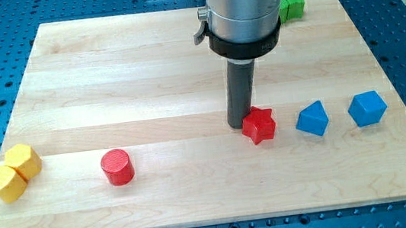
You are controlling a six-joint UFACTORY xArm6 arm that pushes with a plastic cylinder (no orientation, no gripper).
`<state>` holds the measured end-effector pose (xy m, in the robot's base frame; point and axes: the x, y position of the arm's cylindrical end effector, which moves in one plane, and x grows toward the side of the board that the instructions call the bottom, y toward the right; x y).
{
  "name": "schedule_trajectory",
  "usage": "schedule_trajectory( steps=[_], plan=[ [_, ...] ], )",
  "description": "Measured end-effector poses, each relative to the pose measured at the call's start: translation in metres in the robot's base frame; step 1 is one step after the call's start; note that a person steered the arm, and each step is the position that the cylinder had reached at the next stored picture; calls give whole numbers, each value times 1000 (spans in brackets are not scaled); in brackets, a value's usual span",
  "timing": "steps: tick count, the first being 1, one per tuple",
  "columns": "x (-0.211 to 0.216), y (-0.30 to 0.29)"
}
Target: Move the red circle left to the red star
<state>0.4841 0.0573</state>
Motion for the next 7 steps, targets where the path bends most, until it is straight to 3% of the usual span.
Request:
schedule_trajectory(
  steps=[2,3,4,5,6,7],
  plan=[
    [-1,18],
    [0,-50],
    [89,-85],
    [131,-112],
    [110,-191],
    [78,-201]
  ],
)
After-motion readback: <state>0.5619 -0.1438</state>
